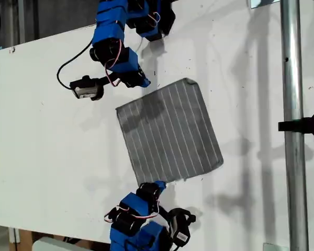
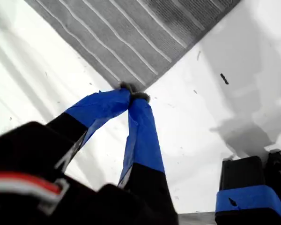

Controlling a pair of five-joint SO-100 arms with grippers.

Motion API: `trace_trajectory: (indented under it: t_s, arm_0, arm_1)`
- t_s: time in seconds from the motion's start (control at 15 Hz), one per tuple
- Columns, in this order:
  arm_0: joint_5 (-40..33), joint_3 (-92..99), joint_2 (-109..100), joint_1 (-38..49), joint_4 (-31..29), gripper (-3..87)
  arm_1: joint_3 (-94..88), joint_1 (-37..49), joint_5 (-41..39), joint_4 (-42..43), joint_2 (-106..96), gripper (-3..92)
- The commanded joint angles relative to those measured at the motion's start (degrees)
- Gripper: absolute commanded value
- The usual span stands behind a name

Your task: Grasp corners of a towel and fold twice.

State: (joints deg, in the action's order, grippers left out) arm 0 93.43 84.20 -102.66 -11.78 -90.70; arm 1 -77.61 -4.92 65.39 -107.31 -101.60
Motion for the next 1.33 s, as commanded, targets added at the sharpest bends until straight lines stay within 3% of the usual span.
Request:
trace_trajectory:
  t_s: [0.0, 0.13, 0.2, 0.33, 0.47, 0.6, 0.93, 1.27]
  arm_0:
    - [0.88, -2.11, -2.99, -1.58, -0.53, -2.9]
    - [-0.26, -2.02, -3.08, -2.46, -0.09, -2.9]
    - [-1.58, -1.93, -3.08, -2.99, 0.44, -2.9]
    - [-1.76, -1.76, -3.25, -3.69, 0.53, -1.1]
    - [-1.23, -1.23, -3.52, -3.87, 0.53, -0.7]
    - [-0.97, -0.44, -3.69, -3.87, 1.14, -0.6]
    - [0.44, 1.58, -3.78, -4.39, 2.37, -0.6]
    - [1.23, 3.6, -4.13, -4.57, 4.22, -0.7]
  arm_1:
    - [2.64, -1.32, -1.23, -2.02, -3.43, -0.3]
    - [2.81, -3.52, -3.78, -1.93, -3.52, 2.5]
    - [2.99, -5.89, -7.21, -1.23, -3.69, 21.5]
    - [2.9, -8.0, -12.3, -2.11, -4.04, 36.6]
    - [2.55, -10.72, -15.47, -5.89, -2.64, 45.6]
    - [-2.55, -13.97, -15.91, -5.71, 3.25, 46.2]
    - [-21.18, -17.14, -13.71, 19.86, 18.37, 40.8]
    - [-20.04, -16.52, -12.57, 29.53, 25.49, 33.5]
